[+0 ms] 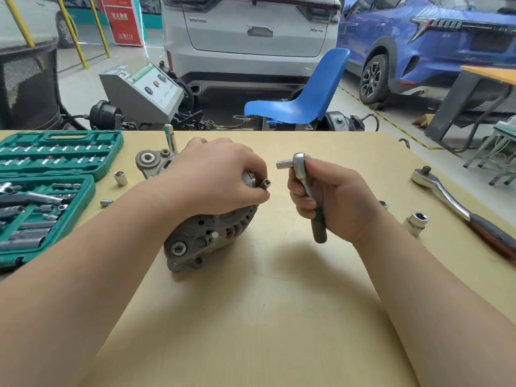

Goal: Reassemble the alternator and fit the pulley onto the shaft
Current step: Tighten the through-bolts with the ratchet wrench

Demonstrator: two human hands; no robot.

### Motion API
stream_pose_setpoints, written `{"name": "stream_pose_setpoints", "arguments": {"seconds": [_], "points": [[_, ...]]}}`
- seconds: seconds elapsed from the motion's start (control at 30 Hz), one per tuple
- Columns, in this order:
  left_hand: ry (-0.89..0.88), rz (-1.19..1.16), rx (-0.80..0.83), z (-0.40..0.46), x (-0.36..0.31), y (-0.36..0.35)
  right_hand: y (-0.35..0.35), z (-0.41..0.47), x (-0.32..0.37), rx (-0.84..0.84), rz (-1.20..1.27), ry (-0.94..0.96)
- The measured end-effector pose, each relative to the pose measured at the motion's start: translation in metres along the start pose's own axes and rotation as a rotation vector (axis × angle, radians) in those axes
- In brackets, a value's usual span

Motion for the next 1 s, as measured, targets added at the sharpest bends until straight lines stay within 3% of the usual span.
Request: {"name": "stream_pose_setpoints", "arguments": {"seconds": [0.37, 0.73, 1.0], "points": [[-0.029, 0.012, -0.052, -0.004, -0.001, -0.001, -0.009, 0.000, -0.001, -0.048, -0.203, 0.036], [-0.109, 0.000, -0.046, -0.007, -0.004, 0.001, -0.011, 0.007, -0.014, -0.072, -0.134, -0.050], [-0.046, -0.057, -0.028, -0.004, -0.003, 0.001, -0.009, 0.009, -0.007, -0.114, -0.031, -0.050]]}}
Point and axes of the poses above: each hand's wrist, its own z-axis towards the middle knuckle, its own y-axis out of the back of the hand, x = y × z, the point moved 4 cm from there along z, towards the middle knuckle, and after that the axes turned 14 degrees about y, right-handed, at the moved point
